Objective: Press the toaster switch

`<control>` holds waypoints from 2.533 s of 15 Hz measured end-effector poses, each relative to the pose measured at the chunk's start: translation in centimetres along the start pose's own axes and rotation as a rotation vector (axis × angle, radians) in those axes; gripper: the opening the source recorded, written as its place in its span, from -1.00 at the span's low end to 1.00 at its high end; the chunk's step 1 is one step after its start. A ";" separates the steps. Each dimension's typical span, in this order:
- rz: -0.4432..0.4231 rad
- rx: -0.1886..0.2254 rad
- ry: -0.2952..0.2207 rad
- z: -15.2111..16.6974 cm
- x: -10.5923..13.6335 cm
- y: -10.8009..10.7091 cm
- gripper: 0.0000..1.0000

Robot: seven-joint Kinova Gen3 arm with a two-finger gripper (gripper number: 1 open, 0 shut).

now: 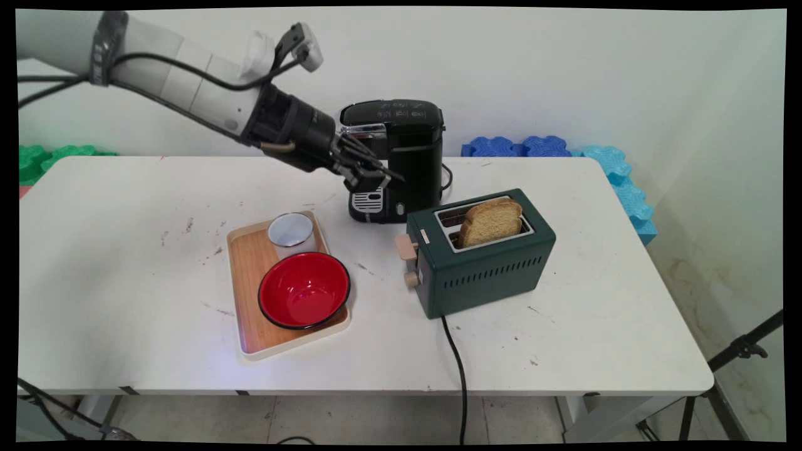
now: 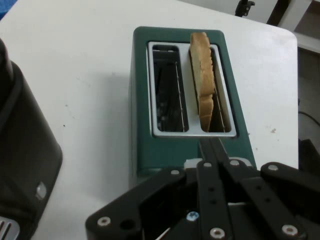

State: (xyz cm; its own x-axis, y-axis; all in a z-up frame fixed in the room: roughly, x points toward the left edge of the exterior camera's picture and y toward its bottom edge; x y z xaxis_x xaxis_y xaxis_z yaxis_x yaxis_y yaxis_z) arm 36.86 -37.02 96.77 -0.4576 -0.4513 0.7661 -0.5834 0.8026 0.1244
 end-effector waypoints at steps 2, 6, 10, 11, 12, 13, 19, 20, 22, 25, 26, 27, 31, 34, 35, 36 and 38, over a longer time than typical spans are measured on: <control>-0.002 -0.003 0.004 0.5 -0.9 0.0 -1.00; 0.002 -0.010 0.009 1.5 -2.5 -0.1 -1.00; 0.012 -0.010 0.003 2.3 -3.9 0.0 -1.00; 0.014 -0.011 0.001 2.5 -4.2 0.0 -1.00; 0.018 -0.011 -0.002 2.7 -4.5 0.0 -1.00; 0.022 -0.011 -0.007 2.9 -4.9 0.0 -1.00; 0.034 -0.015 -0.027 4.1 -6.1 0.2 -1.00; 0.037 -0.016 -0.029 4.4 -6.2 0.3 -1.00; 0.044 -0.018 -0.032 4.8 -6.4 0.4 -1.00; 0.057 -0.020 -0.036 5.6 -6.7 0.6 -1.00; 0.059 -0.020 -0.038 5.8 -6.8 0.6 -1.00; 0.062 -0.018 -0.040 6.1 -6.8 0.6 -1.00; 0.069 -0.013 -0.043 7.4 -6.9 0.8 -1.00; 0.075 -0.010 -0.047 8.2 -7.1 0.8 -1.00; 0.077 -0.009 -0.049 8.5 -7.2 0.8 -1.00; 0.078 -0.009 -0.051 8.7 -7.3 0.8 -1.00; 0.081 -0.005 -0.057 9.1 -7.6 0.8 -1.00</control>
State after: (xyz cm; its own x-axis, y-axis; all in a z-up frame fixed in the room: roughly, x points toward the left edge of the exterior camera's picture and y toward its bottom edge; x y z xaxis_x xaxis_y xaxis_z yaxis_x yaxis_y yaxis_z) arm 33.83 -36.50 85.29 -0.5405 -0.4065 0.7366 -0.5395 0.8393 0.0672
